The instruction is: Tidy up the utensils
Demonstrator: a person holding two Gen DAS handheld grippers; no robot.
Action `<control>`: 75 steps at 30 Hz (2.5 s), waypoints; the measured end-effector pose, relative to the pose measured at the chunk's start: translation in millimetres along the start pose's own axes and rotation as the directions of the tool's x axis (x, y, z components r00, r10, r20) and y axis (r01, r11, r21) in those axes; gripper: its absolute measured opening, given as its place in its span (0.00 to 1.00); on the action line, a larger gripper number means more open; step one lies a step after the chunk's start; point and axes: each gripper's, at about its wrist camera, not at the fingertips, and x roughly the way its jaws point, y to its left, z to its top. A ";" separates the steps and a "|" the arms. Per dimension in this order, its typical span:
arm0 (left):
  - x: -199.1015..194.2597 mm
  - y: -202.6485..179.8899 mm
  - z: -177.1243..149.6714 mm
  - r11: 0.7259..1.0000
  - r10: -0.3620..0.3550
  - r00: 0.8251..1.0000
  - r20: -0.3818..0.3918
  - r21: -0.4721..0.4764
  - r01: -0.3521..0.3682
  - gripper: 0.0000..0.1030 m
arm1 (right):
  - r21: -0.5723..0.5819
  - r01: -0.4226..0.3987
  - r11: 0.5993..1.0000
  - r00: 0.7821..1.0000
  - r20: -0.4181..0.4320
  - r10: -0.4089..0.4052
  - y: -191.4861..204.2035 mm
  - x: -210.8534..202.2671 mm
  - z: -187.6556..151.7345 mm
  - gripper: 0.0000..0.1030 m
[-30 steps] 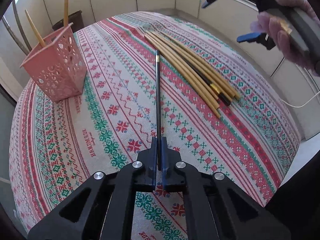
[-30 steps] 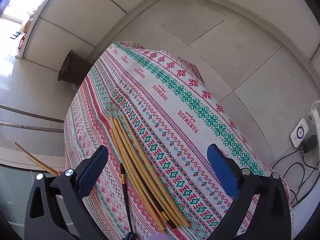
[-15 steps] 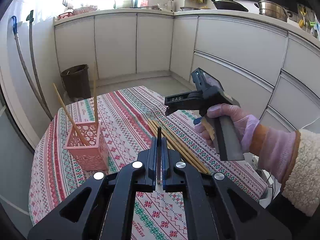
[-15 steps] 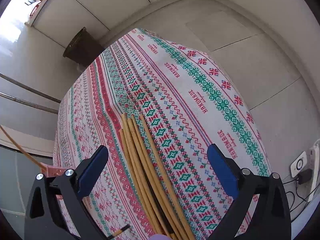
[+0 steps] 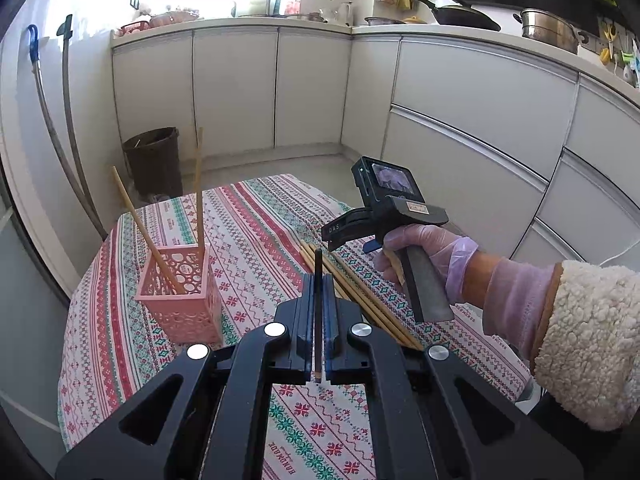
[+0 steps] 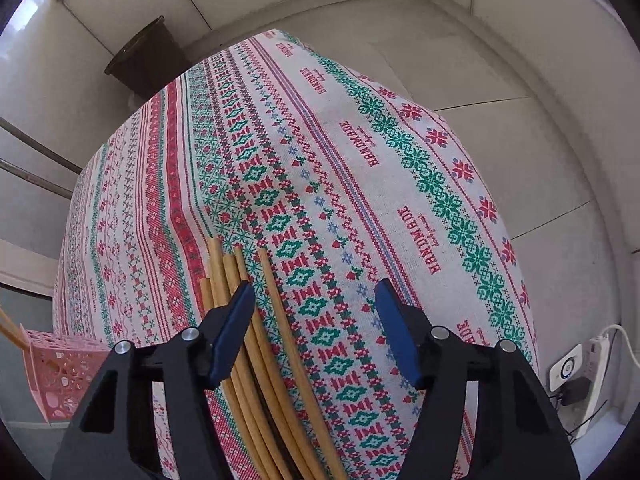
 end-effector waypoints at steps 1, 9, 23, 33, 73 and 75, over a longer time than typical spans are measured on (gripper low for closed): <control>0.1 0.7 0.0 1.000 0.003 1.000 -0.001 -0.002 -0.003 0.03 | -0.019 0.020 1.000 1.000 0.003 -0.020 3.6 0.6 -1.1 0.59; 2.5 2.0 -0.6 1.000 0.023 1.000 -0.004 -0.001 -0.023 0.03 | -0.174 0.152 0.973 0.987 0.083 -0.139 33.7 4.3 -19.4 0.39; -2.6 6.4 2.2 0.999 0.019 1.000 0.010 -0.025 -0.019 0.03 | -0.027 -0.109 0.994 0.983 0.149 0.112 -11.6 -59.4 -18.1 0.06; -17.9 4.4 6.0 0.999 0.026 0.998 0.060 -0.030 -0.024 0.03 | -0.062 -0.197 0.978 0.943 0.261 0.207 -19.3 -150.3 -51.6 0.06; -55.8 148.5 82.4 0.879 0.297 0.938 0.180 -0.435 -0.195 0.08 | -0.221 -0.483 0.847 0.767 0.360 0.531 36.8 -286.3 -71.8 0.06; -65.0 151.3 79.5 0.871 0.305 0.932 0.195 -0.453 -0.190 0.11 | -0.232 -0.504 0.832 0.754 0.353 0.554 43.6 -292.4 -72.5 0.06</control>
